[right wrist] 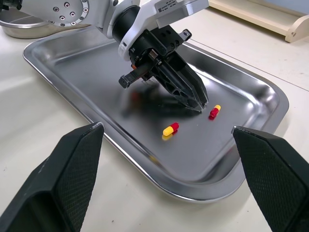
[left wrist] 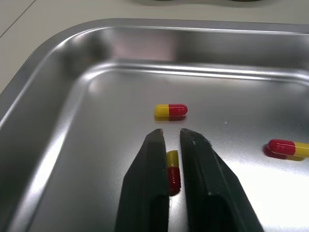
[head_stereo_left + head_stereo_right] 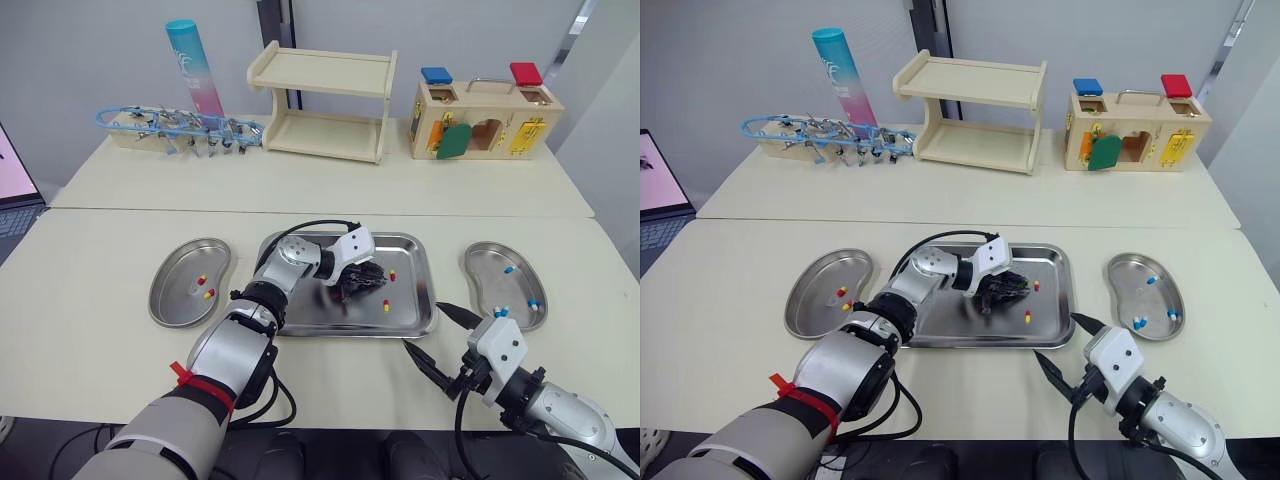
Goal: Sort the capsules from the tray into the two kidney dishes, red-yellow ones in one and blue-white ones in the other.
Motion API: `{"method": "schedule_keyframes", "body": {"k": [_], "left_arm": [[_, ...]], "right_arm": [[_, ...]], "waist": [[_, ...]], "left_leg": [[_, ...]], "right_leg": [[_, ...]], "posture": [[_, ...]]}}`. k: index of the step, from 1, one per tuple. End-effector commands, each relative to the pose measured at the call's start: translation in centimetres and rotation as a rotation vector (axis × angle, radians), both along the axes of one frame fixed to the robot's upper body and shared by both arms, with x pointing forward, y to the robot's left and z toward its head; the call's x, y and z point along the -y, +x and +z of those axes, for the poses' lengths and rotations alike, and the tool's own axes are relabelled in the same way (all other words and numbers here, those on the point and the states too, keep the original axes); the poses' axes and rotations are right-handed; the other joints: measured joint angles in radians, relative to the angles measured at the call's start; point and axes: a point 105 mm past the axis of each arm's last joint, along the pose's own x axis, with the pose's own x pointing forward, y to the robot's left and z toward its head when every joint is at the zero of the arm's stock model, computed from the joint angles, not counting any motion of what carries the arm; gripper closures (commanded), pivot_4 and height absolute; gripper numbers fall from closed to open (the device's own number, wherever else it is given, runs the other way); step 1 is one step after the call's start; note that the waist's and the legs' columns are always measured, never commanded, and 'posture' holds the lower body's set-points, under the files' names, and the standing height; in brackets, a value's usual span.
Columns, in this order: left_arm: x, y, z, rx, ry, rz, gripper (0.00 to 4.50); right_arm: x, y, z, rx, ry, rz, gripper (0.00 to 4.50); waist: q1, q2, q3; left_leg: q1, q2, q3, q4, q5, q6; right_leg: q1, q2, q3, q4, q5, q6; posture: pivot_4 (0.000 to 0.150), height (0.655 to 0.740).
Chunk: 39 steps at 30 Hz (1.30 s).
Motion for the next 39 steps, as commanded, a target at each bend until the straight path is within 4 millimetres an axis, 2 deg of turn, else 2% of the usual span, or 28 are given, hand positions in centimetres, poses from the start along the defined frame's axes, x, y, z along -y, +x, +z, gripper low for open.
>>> {"method": "schedule_keyframes", "body": {"k": [1,7,13,18,23,27,29,35,39], "left_arm": [[-1.0,0.0,-1.1,-0.018,0.047,0.022,4.49],[-1.9,0.5,0.2,-0.006,-0.012,0.048,4.49],[-3.2,0.9,3.6,0.041,-0.127,0.042,4.49],[-5.6,-0.1,6.6,0.086,-0.184,0.056,4.49],[-10.8,-3.1,8.3,0.094,-0.177,0.193,4.49],[-16.2,-5.8,8.8,0.075,-0.173,0.393,4.49],[-17.3,-6.6,8.9,0.066,-0.175,0.449,4.49],[-23.6,-8.6,7.6,0.051,-0.105,0.711,4.49],[-25.7,-8.6,7.3,0.083,-0.103,0.849,4.49]], "right_arm": [[-0.4,-0.2,1.2,0.045,0.008,0.021,0.0],[-0.5,0.2,1.2,0.053,0.007,0.032,0.0],[-0.8,0.3,1.2,0.058,0.007,0.06,0.0],[-1.2,0.4,1.3,0.046,0.002,0.123,0.0],[-2.0,0.1,1.4,0.023,-0.008,0.262,0.0],[-3.0,-0.3,1.2,0.003,-0.03,0.416,0.0],[-3.3,-0.3,1.0,0.004,-0.036,0.449,0.0],[-4.6,0.6,0.8,0.028,-0.014,0.515,0.0],[-4.9,0.8,0.6,0.035,-0.007,0.54,0.0]], "waist": [[0.0,0.0,0.0],[-0.002,0.0,0.0],[-0.001,0.0,0.0],[-0.004,0.0,0.0],[-0.024,0.001,0.0],[-0.024,0.0,0.0],[-0.017,0.0,0.0],[-0.005,0.0,0.0],[0.003,-0.001,0.0]], "left_leg": [[0.0,0.0,0.0,0.0,0.0,0.0],[0.0,0.0,0.0,0.0,0.0,0.0],[-0.001,0.0,0.0,0.0,0.0,0.0],[-0.001,0.0,-0.001,0.0,0.0,0.0],[0.0,0.0,-0.001,-0.001,0.001,-0.002],[0.0,0.001,-0.002,-0.001,0.0,0.0],[0.0,0.001,-0.002,0.0,0.0,0.0],[0.0,0.001,-0.002,0.0,0.0,0.0],[0.0,0.001,-0.002,0.0,0.0,0.0]], "right_leg": [[0.0,0.0,0.0,0.0,0.0,0.0],[0.0,0.0,0.0,0.0,0.0,0.0],[-0.001,0.0,0.0,0.0,0.0,0.0],[-0.001,0.0,0.0,0.0,0.0,0.0],[-0.001,0.0,0.001,0.0,0.0,0.0],[0.0,0.001,0.0,0.0,0.0,0.0],[0.0,0.0,0.0,0.001,0.0,0.0],[0.0,0.0,0.0,0.0,0.0,0.0],[-0.001,0.0,-0.001,0.0,0.0,0.0]], "posture": [[0.15,0.74],[0.15,0.74],[0.15,0.74],[0.15,0.74],[0.15,0.74],[0.15,0.74],[0.15,0.74],[0.15,0.74],[0.15,0.74]]}}
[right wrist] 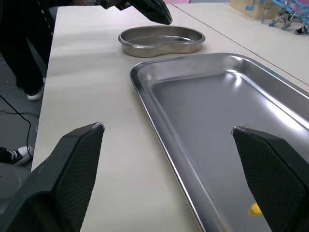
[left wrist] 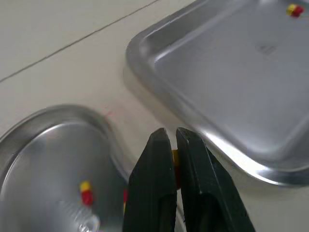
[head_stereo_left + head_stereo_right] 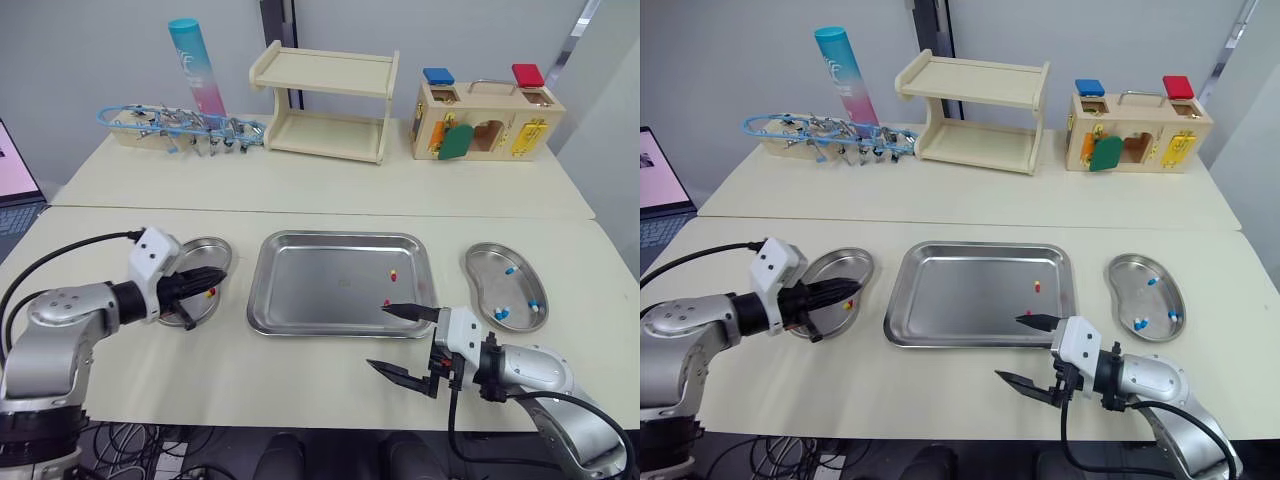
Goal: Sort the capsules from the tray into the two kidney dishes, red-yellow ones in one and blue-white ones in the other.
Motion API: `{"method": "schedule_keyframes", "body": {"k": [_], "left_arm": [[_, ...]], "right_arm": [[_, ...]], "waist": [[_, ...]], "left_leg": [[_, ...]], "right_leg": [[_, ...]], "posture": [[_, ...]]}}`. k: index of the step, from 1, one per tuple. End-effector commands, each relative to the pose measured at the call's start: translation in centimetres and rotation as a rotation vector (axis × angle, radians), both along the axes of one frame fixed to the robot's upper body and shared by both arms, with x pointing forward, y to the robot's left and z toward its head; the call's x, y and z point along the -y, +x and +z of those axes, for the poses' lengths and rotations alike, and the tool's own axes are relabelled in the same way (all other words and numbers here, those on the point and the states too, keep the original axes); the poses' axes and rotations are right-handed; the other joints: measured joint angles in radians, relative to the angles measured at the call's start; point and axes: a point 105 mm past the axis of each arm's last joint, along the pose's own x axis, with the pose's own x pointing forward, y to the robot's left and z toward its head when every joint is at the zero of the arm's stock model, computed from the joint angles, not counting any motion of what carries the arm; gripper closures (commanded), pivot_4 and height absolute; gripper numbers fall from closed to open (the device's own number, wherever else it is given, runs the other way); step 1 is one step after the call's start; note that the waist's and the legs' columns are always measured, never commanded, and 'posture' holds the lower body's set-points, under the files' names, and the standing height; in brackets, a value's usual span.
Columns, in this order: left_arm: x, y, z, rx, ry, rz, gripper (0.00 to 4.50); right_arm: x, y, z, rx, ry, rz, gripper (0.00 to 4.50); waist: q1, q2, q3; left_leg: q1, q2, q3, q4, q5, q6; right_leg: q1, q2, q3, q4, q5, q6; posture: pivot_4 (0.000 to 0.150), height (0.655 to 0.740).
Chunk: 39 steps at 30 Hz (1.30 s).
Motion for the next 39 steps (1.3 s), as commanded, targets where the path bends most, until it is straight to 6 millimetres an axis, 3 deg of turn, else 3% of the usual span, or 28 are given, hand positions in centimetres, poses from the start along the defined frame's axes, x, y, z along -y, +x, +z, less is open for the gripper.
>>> {"method": "schedule_keyframes", "body": {"k": [1,8,13,22,30,39], "left_arm": [[-1.5,0.1,1.7,0.093,0.023,0.113,4.49],[-2.5,0.2,2.0,0.13,-0.025,0.227,4.49],[-3.1,-0.1,2.8,0.148,-0.054,0.267,3.12],[-3.4,-1.2,3.7,0.151,-0.104,0.287,0.1],[-4.0,-2.3,5.2,0.206,-0.204,0.296,0.05],[-9.6,-6.4,3.7,0.262,-0.118,0.484,0.05]], "right_arm": [[-0.4,0.0,0.6,0.041,0.021,0.037,0.0],[-1.1,0.5,0.7,0.053,0.031,0.077,0.0],[-1.3,0.7,0.7,0.056,0.027,0.093,0.0],[-1.4,0.8,0.6,0.059,0.023,0.098,0.0],[-1.2,0.7,0.6,0.083,0.011,0.083,0.0],[1.2,1.3,1.0,0.144,-0.024,-0.01,0.0]], "waist": [[0.001,0.0,0.0],[-0.002,0.0,0.0],[-0.002,0.0,0.0],[-0.002,0.0,0.0],[-0.002,0.0,0.0],[-0.002,0.0,0.0]], "left_leg": [[0.0,0.0,0.0,0.0,0.0,0.0],[0.0,0.0,0.0,0.0,0.0,0.0],[0.0,0.0,0.0,0.0,0.0,0.0],[0.0,0.0,0.0,-0.001,0.0,0.0],[0.0,0.0,0.0,-0.001,0.0,0.0],[0.0,0.0,0.001,-0.001,0.0,0.0]], "right_leg": [[0.0,0.0,0.0,0.0,0.0,0.0],[0.0,0.0,0.0,0.0,0.0,0.0],[-0.001,0.0,0.0,0.0,0.0,0.0],[-0.001,0.0,0.0,0.0,0.0,0.0],[-0.001,0.0,0.0,0.0,0.0,0.0],[-0.001,0.0,0.001,0.0,0.0,0.0]], "posture": [[0.15,0.74],[0.15,0.74],[0.15,0.74],[0.15,0.74],[0.15,0.74],[0.15,0.74]]}}
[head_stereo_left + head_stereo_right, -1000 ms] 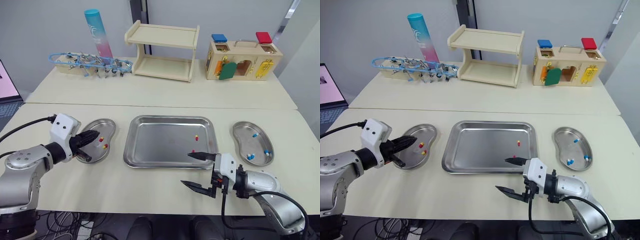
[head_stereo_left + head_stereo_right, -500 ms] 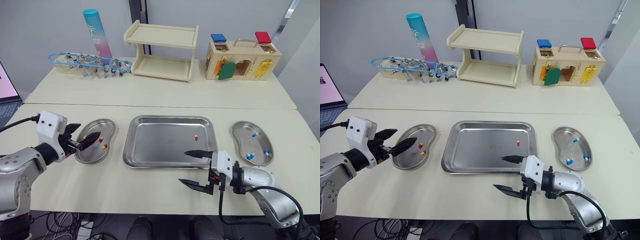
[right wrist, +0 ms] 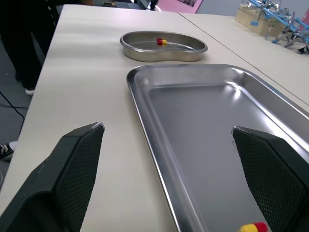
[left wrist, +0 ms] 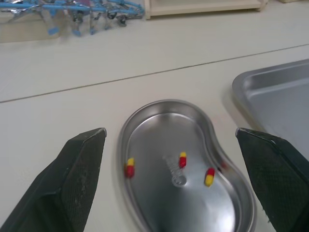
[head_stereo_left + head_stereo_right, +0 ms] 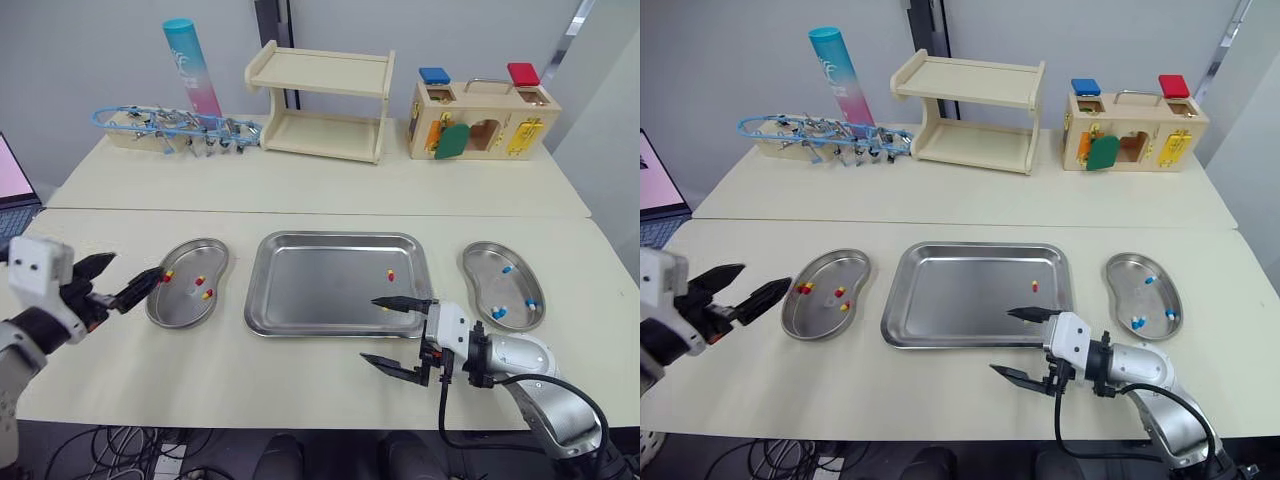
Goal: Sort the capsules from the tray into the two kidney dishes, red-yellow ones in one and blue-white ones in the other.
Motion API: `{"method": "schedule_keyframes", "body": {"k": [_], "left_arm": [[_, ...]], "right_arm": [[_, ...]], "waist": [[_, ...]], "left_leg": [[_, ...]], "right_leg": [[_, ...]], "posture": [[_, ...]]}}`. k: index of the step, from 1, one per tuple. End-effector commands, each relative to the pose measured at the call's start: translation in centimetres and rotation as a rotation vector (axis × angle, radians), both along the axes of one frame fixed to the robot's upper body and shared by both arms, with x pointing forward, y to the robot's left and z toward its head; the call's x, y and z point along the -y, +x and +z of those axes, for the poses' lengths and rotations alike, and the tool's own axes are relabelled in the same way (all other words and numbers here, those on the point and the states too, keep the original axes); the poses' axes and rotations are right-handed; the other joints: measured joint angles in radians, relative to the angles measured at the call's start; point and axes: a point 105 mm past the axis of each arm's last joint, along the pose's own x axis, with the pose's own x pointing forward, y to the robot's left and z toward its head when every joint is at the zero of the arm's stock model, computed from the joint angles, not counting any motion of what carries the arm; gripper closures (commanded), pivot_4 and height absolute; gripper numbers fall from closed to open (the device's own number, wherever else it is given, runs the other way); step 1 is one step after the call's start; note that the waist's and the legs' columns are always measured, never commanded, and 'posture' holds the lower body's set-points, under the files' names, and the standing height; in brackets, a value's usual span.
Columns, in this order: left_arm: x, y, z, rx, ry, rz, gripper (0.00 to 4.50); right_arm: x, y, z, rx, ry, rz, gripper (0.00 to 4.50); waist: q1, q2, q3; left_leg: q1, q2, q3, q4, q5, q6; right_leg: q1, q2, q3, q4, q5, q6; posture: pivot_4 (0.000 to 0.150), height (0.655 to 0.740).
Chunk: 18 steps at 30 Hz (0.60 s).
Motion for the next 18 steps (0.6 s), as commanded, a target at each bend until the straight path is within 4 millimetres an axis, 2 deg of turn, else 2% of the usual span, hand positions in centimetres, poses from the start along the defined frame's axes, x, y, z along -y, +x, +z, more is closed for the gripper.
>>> {"method": "schedule_keyframes", "body": {"k": [1,4,9,13,18], "left_arm": [[-3.1,-1.9,0.5,0.064,0.044,0.12,0.05],[-5.8,-4.7,-1.7,-0.006,0.061,0.195,0.05],[-8.0,-8.2,-5.0,-0.106,0.04,0.246,0.05],[-8.8,-9.8,-6.4,-0.135,0.028,0.293,0.05],[-8.8,-10.0,-6.6,-0.109,0.013,0.321,0.05]], "right_arm": [[1.4,0.0,1.1,0.053,-0.005,-0.038,0.0],[3.7,-0.1,1.0,0.038,-0.041,-0.112,0.0],[7.3,-0.6,1.0,0.016,-0.097,-0.207,0.0],[11.0,-1.1,1.3,-0.004,-0.133,-0.312,0.0],[15.7,-1.5,1.8,-0.01,-0.159,-0.472,0.0]], "waist": [[0.0,0.0,0.0],[0.001,0.0,0.0],[0.001,-0.001,-0.001],[0.005,-0.005,-0.003],[0.004,-0.009,-0.006]], "left_leg": [[0.0,0.0,0.0,0.0,0.0,0.0],[0.0,0.0,0.0,0.0,0.0,0.0],[0.0,0.0,0.001,0.0,0.0,0.0],[0.001,0.0,0.001,0.0,0.0,0.0],[0.001,0.0,0.001,-0.001,0.0,0.0]], "right_leg": [[0.0,0.0,0.0,0.0,0.0,0.0],[0.0,0.0,0.0,0.0,0.0,0.0],[0.001,0.0,0.0,0.0,0.0,0.0],[0.002,0.0,0.0,0.0,0.0,0.0],[0.003,-0.001,0.0,-0.001,0.0,0.0]], "posture": [[0.15,0.74],[0.15,0.74],[0.15,0.74],[0.15,0.74],[0.15,0.74]]}}
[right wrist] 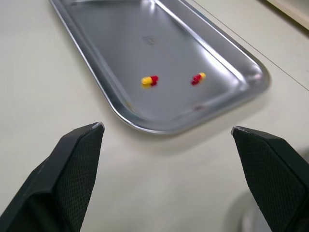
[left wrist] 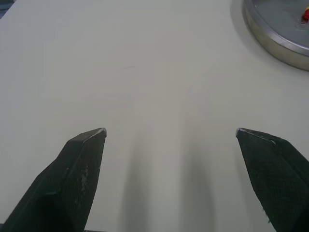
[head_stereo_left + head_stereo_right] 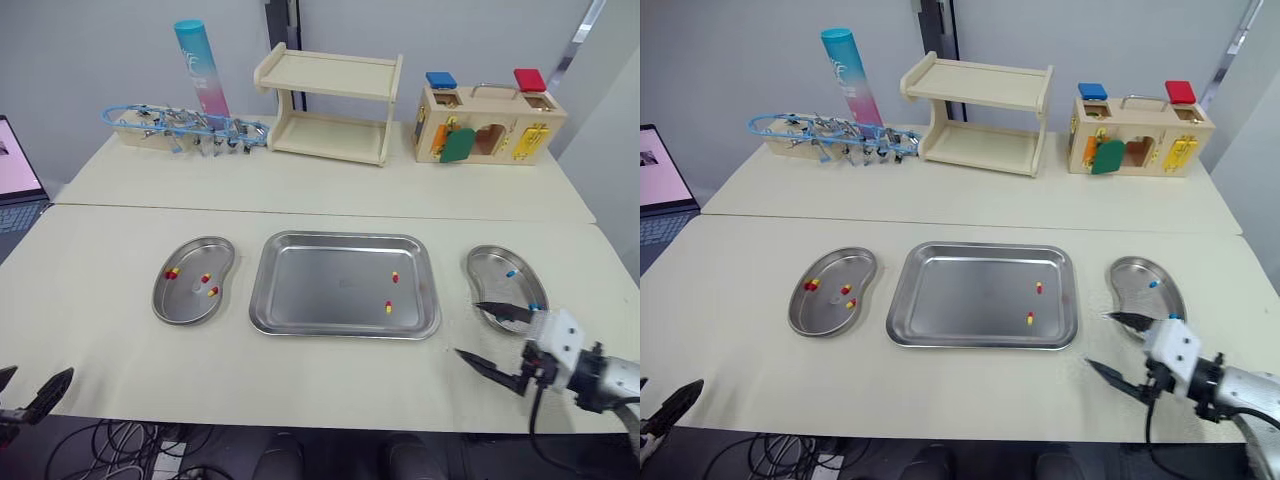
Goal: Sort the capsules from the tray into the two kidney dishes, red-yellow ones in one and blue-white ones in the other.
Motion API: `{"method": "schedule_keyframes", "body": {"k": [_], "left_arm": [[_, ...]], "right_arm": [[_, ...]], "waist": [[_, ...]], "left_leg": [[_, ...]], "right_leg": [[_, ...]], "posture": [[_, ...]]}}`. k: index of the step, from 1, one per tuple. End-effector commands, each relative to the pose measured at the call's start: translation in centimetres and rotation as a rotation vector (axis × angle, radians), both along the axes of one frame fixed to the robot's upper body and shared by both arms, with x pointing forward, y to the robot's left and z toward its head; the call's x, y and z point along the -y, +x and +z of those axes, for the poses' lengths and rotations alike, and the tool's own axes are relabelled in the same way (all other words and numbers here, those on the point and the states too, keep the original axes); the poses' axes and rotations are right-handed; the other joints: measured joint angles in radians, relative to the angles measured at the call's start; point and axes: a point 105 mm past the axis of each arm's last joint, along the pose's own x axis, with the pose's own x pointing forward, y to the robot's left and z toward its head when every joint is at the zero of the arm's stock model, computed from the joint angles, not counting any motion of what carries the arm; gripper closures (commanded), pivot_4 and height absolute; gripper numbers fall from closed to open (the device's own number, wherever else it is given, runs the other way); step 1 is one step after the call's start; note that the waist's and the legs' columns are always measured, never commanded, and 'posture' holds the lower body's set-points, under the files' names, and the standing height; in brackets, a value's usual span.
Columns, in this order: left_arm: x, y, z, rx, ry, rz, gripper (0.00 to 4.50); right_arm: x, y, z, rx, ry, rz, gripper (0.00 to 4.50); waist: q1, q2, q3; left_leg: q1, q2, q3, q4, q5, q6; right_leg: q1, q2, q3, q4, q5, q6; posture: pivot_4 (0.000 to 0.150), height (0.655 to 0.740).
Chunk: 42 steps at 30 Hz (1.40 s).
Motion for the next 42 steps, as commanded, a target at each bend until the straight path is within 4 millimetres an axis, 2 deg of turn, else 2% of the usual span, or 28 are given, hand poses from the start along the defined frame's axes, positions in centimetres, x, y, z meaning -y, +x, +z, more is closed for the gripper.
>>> {"method": "schedule_keyframes", "body": {"k": [1,4,6,13,15,23,34,39,42], "left_arm": [[-0.6,-0.2,1.3,0.048,0.041,0.03,0.05],[-1.0,-0.6,1.0,0.036,0.047,0.041,0.05],[-1.1,-0.6,1.0,0.031,0.051,0.04,0.05],[-1.7,-0.4,1.2,0.025,0.067,0.032,0.05],[-1.9,-0.5,1.2,0.022,0.07,0.033,0.05],[-1.8,-0.5,1.3,0.017,0.078,0.017,0.05],[-1.4,0.0,1.5,0.011,0.073,-0.018,0.05],[-0.8,0.5,1.7,0.012,0.072,-0.059,0.05],[0.1,1.0,2.0,0.002,0.088,-0.124,0.05]], "right_arm": [[3.1,0.0,1.6,0.049,-0.032,-0.074,0.0],[6.3,-0.2,1.9,0.018,-0.11,-0.109,0.0],[7.6,0.1,2.3,0.001,-0.154,-0.111,0.0],[11.6,1.3,2.4,-0.065,-0.257,-0.159,0.0],[12.0,1.5,2.3,-0.068,-0.263,-0.165,0.0],[11.6,1.4,1.9,-0.081,-0.263,-0.136,0.0],[11.8,0.7,2.4,-0.079,-0.274,-0.122,0.0],[9.4,1.2,3.1,-0.026,-0.234,-0.064,0.0],[6.8,1.2,3.8,0.012,-0.2,0.011,0.0]], "waist": [[-0.002,-0.001,-0.001],[-0.003,-0.001,-0.001],[-0.005,-0.001,-0.001],[-0.007,-0.001,-0.001],[-0.007,-0.001,-0.001],[-0.007,0.0,-0.001],[-0.006,0.0,-0.001],[-0.008,0.0,-0.001],[-0.007,0.0,-0.001]], "left_leg": [[0.0,0.0,0.0,0.0,0.0,0.0],[0.001,0.0,0.001,0.0,0.0,0.0],[0.001,0.0,0.001,0.0,0.0,0.0],[0.002,0.0,0.001,0.0,0.0,0.0],[0.002,0.0,0.001,0.0,0.0,0.0],[0.002,0.0,0.002,0.0,0.0,0.0],[0.002,0.0,0.002,0.0,0.0,0.0],[0.002,0.0,0.002,-0.001,0.0,0.0],[0.002,0.0,0.002,-0.001,0.0,0.0]], "right_leg": [[0.0,0.0,0.0,0.0,0.0,0.0],[0.001,0.0,0.0,0.0,0.0,0.0],[0.001,0.0,0.001,0.0,0.0,0.0],[0.001,0.0,0.001,0.0,0.0,0.0],[0.001,0.0,0.001,0.0,0.0,0.0],[0.001,0.0,0.001,0.0,0.0,0.0],[0.001,0.0,0.001,0.0,0.0,0.0],[0.001,0.0,0.001,0.0,0.0,0.0],[0.001,0.0,0.001,0.0,0.0,0.0]], "posture": [[0.15,0.74],[0.15,0.74],[0.15,0.74],[0.15,0.74],[0.15,0.74],[0.15,0.74],[0.15,0.74],[0.15,0.74],[0.15,0.74]]}}
